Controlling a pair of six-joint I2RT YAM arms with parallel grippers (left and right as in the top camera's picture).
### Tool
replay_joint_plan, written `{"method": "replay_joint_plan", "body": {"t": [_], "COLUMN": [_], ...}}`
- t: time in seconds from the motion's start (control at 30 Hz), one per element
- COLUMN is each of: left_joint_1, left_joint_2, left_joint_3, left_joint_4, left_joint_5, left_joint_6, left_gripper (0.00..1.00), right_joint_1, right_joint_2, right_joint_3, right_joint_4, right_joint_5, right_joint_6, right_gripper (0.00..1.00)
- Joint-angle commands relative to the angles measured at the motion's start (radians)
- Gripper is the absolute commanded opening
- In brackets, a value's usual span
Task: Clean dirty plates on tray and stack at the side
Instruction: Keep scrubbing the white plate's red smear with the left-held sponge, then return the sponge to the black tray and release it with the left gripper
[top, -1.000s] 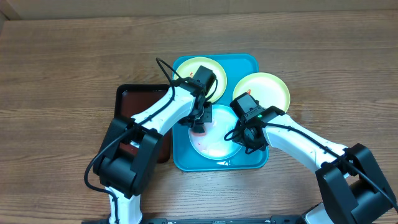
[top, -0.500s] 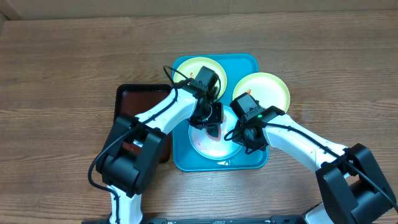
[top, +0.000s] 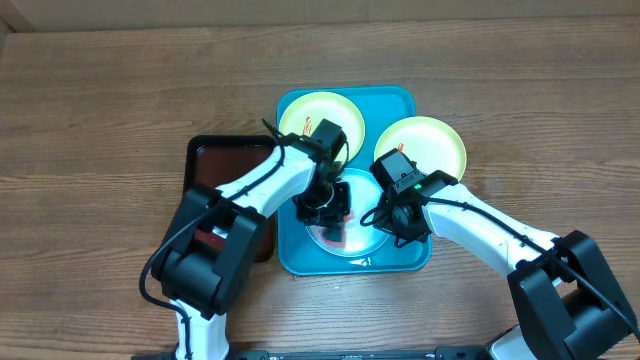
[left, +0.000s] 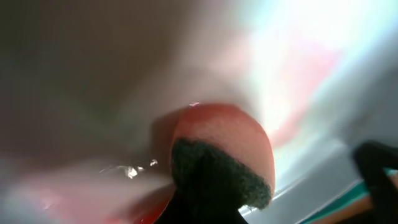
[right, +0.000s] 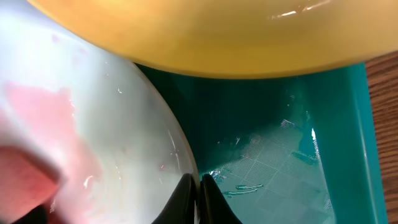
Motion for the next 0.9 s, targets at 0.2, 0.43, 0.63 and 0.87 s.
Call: {"method": "replay_joint_plan", "body": {"t": [0.2, 0.43, 0.63, 0.87], "left_joint_1": [0.069, 0.105, 0.14, 0.206], "left_joint_2": [0.03, 0.028, 0.008, -0.114], "left_joint_3": [-0.011, 0.076, 0.226, 0.325], "left_joint_4": [-0.091, -0.137, -0.245, -0.41], "left_joint_5": [-0.234, -0.327, -0.132, -0.019], "left_joint_6": [-0.066, -0.117, -0.033, 0.105], "left_gripper": [0.04, 0.04, 0.04, 0.04], "right_joint_1": [-0.01, -0.01, -0.01, -0.01], "right_joint_2": [0.035, 0.035, 0.035, 0.035], "right_joint_3": [-0.024, -0.024, -0.024, -0.024], "right_joint_4": [-0.015, -0.012, -0.012, -0.014], "right_joint_5": [0.055, 0.055, 0.055, 0.051], "right_joint_6": [0.016, -0.004, -0.012, -0.1], "right_gripper": [0.04, 0.04, 0.04, 0.04]}}
